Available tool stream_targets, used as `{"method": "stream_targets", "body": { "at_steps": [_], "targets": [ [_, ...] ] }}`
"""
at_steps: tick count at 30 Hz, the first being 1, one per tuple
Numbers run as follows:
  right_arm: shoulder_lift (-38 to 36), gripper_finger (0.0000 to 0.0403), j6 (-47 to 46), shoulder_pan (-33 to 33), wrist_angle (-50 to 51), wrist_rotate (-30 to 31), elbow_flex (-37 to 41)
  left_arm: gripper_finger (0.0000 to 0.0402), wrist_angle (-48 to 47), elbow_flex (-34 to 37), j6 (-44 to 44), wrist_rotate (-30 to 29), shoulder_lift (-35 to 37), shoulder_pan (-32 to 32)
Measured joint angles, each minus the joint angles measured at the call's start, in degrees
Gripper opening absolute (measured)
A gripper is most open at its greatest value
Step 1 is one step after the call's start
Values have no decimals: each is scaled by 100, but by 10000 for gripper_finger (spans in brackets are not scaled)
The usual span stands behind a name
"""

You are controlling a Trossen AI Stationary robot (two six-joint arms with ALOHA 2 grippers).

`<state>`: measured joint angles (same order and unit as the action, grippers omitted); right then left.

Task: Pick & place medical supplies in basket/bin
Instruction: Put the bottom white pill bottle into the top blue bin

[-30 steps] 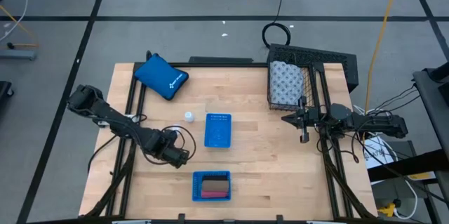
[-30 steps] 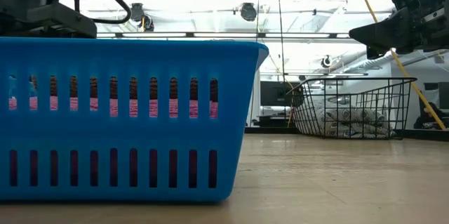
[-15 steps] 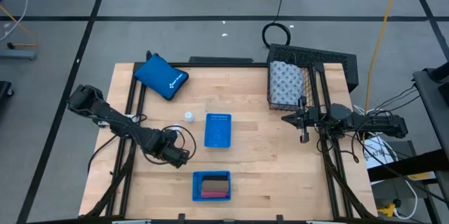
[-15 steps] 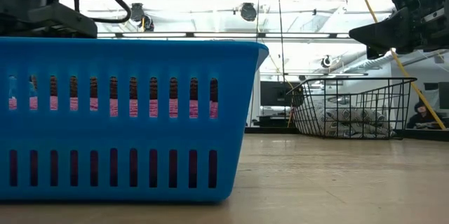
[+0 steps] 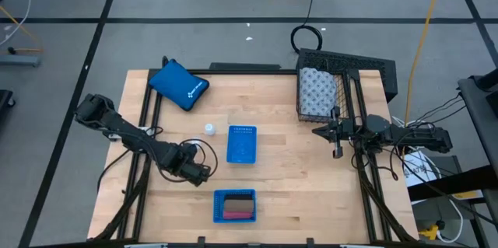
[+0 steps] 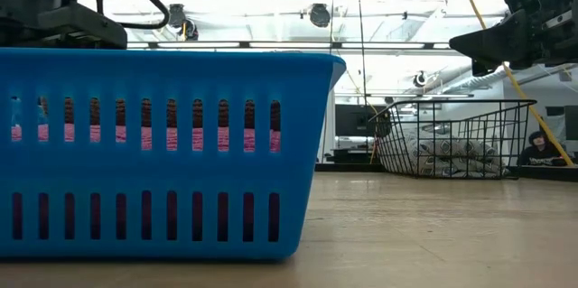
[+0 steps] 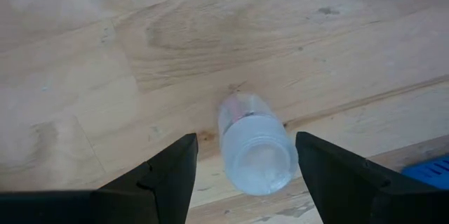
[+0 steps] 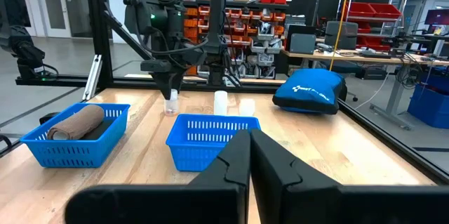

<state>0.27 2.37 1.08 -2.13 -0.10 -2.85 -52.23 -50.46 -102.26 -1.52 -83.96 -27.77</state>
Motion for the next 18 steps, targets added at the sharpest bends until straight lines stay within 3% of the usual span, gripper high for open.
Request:
{"method": "stream_targets", "body": {
  "at_steps": [12, 18],
  "targets": [
    [0, 0, -1, -1, 0, 0, 1, 246, 2, 0, -2, 2, 0, 0],
    [0, 0, -2, 0, 0, 2, 2, 190, 2, 0, -2, 2, 0, 0]
  ]
}}
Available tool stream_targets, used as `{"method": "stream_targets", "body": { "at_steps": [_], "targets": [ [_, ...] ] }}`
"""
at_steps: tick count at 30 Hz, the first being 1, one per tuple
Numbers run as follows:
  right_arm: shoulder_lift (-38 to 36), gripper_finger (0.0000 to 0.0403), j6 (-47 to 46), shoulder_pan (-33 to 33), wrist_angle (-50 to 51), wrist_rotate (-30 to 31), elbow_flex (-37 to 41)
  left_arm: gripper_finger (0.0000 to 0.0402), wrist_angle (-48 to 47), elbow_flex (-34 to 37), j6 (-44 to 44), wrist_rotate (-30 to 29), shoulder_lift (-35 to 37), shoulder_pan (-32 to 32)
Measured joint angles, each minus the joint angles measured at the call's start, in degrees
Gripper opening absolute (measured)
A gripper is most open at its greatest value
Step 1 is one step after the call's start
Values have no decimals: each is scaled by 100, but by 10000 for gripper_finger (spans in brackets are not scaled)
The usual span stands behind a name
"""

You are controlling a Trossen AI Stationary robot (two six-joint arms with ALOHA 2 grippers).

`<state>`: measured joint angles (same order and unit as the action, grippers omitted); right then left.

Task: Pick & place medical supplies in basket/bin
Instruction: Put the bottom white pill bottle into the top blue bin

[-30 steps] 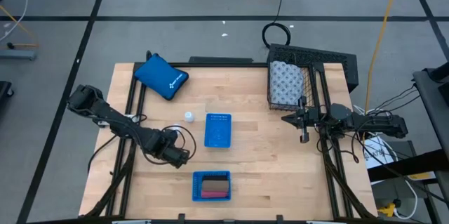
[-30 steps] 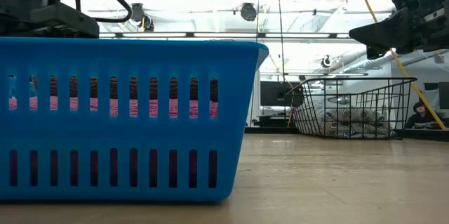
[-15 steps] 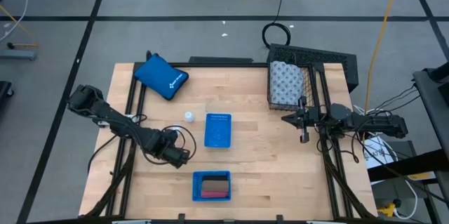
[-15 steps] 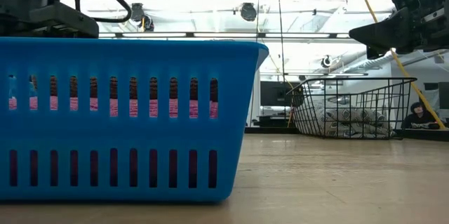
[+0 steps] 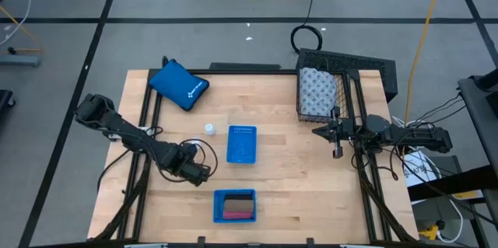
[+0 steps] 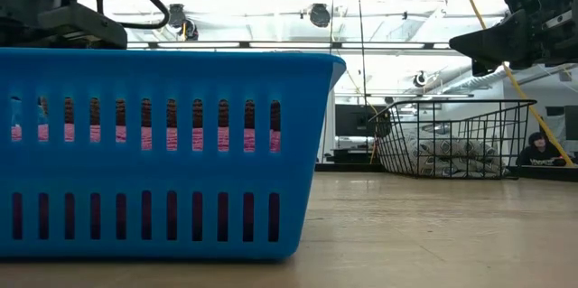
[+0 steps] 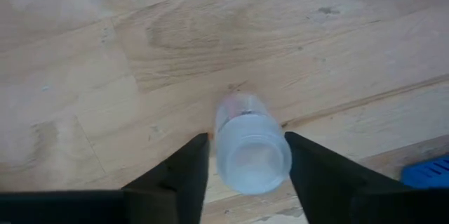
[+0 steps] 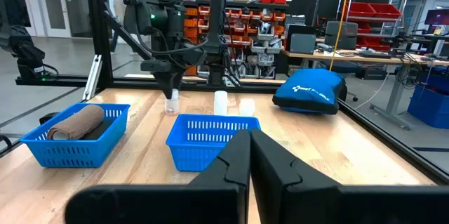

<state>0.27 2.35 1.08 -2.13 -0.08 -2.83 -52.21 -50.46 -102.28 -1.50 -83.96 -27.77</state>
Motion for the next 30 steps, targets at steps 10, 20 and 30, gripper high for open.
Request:
{"method": "stream_targets", "body": {
  "at_steps": [10, 20, 30],
  "targets": [
    [0, 0, 2, 0, 0, 0, 0, 148, 0, 0, 2, -2, 0, 0],
    [0, 0, 0, -1, 1, -2, 0, 137, -2, -328, 921, -25, -4, 383],
    [2, 0, 2, 0, 0, 0, -2, 144, -2, -1323, 2656, -1008, -4, 889]
  ]
}}
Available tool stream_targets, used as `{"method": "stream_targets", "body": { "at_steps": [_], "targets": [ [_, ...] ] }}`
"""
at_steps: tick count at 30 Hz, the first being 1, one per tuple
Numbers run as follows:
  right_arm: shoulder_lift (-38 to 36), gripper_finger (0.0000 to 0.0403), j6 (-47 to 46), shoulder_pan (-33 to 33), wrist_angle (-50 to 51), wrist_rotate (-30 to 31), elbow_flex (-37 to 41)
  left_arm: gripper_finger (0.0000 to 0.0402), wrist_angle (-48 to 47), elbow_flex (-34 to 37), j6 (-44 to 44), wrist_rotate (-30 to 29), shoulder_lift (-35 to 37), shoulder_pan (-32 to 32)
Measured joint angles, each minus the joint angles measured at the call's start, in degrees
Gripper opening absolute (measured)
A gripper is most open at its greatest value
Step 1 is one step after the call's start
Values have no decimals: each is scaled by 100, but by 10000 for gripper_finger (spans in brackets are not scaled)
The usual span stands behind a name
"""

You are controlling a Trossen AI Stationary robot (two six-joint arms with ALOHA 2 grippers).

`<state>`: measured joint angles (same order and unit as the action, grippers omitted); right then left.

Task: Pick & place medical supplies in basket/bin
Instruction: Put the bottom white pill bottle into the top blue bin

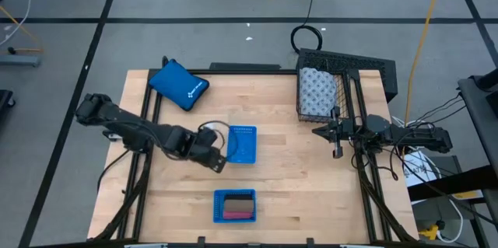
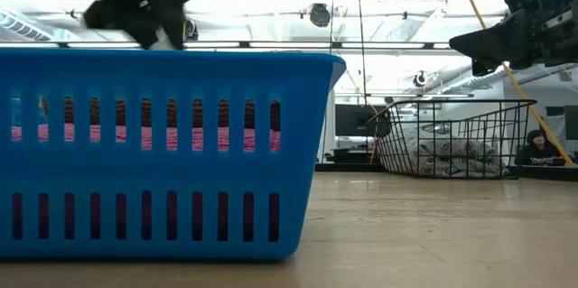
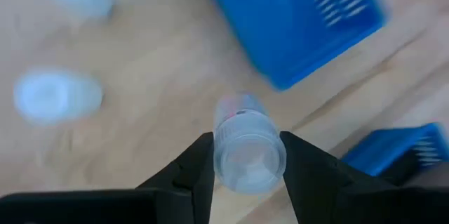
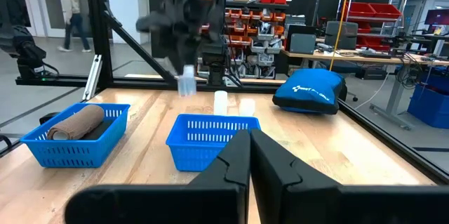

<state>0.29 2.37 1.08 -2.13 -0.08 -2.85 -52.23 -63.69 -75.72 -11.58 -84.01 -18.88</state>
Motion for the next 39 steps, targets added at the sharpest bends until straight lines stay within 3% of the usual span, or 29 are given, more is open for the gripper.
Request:
{"method": "stream_targets", "body": {
  "at_steps": [11, 18, 25, 32, 39],
  "targets": [
    [-1, 0, 0, -1, 0, 0, 0, 140, 47, -1248, 2278, -398, 0, 1068],
    [0, 0, -2, -2, 0, -1, 1, 143, 670, -1416, 3824, -349, 2, 1775],
    [0, 0, -2, -1, 0, -1, 1, 143, 916, -1429, 4547, 99, -106, 2332],
    [0, 0, -2, -2, -4, -1, 2, 144, 570, -1959, 5341, 638, -965, 2460],
    [0, 0, 0, 0, -7, 0, 2, 145, 398, -2429, 5724, 685, -1783, 2275]
  ]
}}
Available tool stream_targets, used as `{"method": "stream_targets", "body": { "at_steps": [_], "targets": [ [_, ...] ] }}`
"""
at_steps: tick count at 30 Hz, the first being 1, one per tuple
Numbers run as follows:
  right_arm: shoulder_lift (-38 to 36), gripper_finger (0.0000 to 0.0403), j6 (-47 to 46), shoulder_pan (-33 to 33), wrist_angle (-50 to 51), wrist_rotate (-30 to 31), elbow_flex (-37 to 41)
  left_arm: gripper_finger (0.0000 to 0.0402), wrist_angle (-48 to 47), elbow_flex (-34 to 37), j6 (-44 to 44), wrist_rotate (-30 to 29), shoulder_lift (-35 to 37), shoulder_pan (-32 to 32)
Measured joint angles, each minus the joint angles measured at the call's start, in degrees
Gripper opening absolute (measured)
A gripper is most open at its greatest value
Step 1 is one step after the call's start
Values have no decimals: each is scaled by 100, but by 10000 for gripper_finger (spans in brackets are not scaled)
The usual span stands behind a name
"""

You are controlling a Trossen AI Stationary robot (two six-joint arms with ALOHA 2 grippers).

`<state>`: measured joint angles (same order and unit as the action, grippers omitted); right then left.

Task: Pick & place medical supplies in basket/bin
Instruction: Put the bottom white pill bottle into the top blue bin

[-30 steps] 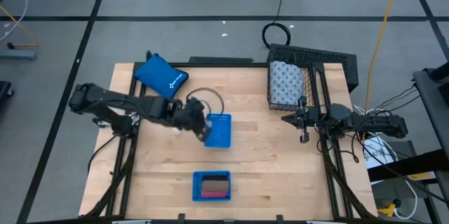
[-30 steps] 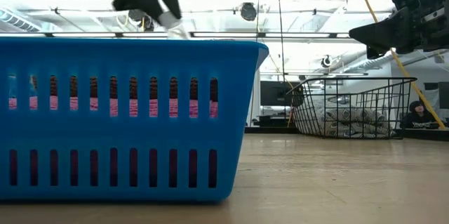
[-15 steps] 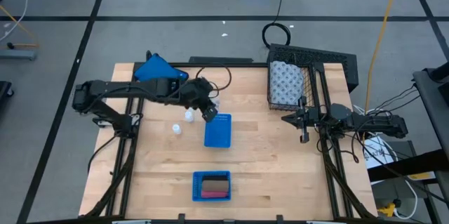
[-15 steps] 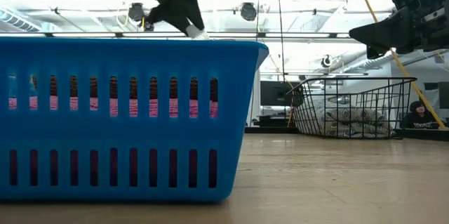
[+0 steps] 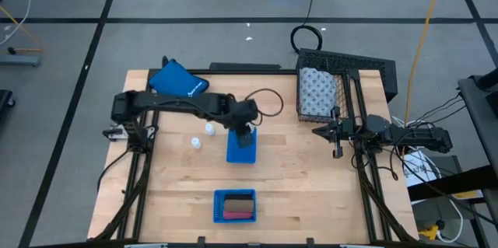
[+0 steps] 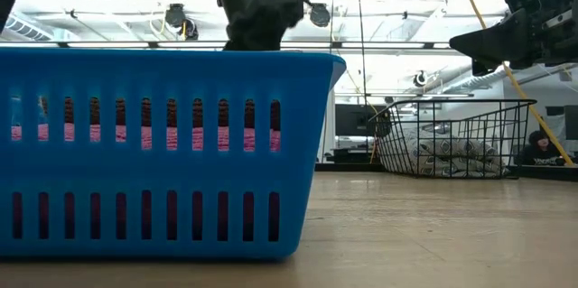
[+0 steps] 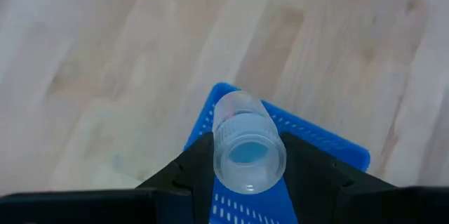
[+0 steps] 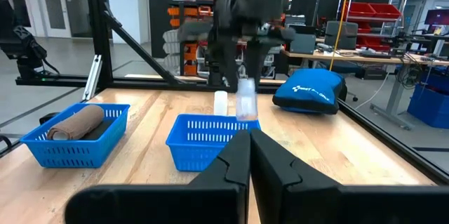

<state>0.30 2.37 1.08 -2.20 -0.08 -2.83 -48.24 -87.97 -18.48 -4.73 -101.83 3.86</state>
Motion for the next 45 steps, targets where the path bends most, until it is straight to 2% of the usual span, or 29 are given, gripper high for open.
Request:
{"method": "stream_targets", "body": {
  "at_steps": [6, 17, 33, 45],
  "targets": [
    [0, 0, -1, 0, -2, 0, -2, 145, -278, -1, -289, -15, -404, -75],
    [0, 0, -2, -1, -12, -1, -2, 145, -109, 1, -452, 22, -1077, -75],
    [15, 0, -1, -1, -13, 0, -1, 146, 219, 1, -485, 26, -1221, -75],
    [15, 0, 0, -1, -15, 0, -1, 208, 185, 1, -450, 33, -1221, -79]
  ]
}}
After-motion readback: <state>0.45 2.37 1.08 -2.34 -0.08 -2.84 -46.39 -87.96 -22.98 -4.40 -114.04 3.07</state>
